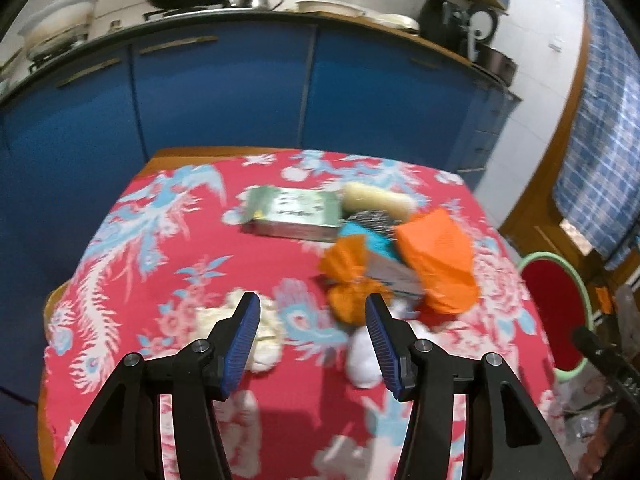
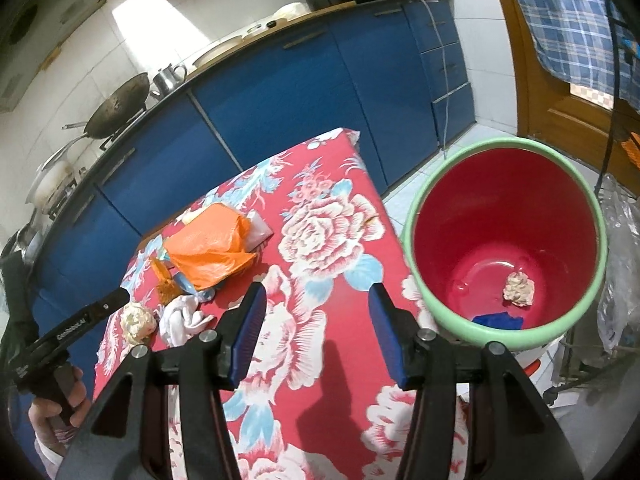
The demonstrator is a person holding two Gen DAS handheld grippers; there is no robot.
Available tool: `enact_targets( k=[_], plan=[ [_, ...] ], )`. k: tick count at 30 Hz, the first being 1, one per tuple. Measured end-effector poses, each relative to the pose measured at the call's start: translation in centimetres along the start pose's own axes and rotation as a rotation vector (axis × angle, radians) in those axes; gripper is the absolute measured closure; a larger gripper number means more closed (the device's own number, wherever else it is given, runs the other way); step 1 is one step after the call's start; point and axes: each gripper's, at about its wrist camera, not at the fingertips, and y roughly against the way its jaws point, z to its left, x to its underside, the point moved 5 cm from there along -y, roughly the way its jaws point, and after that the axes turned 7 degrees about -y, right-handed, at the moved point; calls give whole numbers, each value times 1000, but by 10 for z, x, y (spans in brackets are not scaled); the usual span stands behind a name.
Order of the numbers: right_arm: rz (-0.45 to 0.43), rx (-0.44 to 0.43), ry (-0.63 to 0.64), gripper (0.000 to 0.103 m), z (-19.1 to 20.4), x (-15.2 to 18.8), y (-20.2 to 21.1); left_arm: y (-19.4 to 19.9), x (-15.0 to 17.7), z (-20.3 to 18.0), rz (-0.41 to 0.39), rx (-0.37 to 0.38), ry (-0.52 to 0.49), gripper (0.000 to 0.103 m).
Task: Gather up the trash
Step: 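Move both open tools back over the table items, then grasp the second crumpled white paper with the left tool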
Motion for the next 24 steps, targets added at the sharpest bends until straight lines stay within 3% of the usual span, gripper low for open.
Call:
enact_targets(
  k=[8, 22, 24],
  plan=[
    [37, -18, 30, 46, 23, 7, -17, -22, 12, 25, 51, -48, 43, 46],
    [90, -48, 108, 46, 68, 25, -35, -35, 22, 58, 54, -103, 87, 47],
    [96, -54, 119, 46, 74, 27, -37, -38, 26, 64, 68, -88, 111, 57]
  ],
)
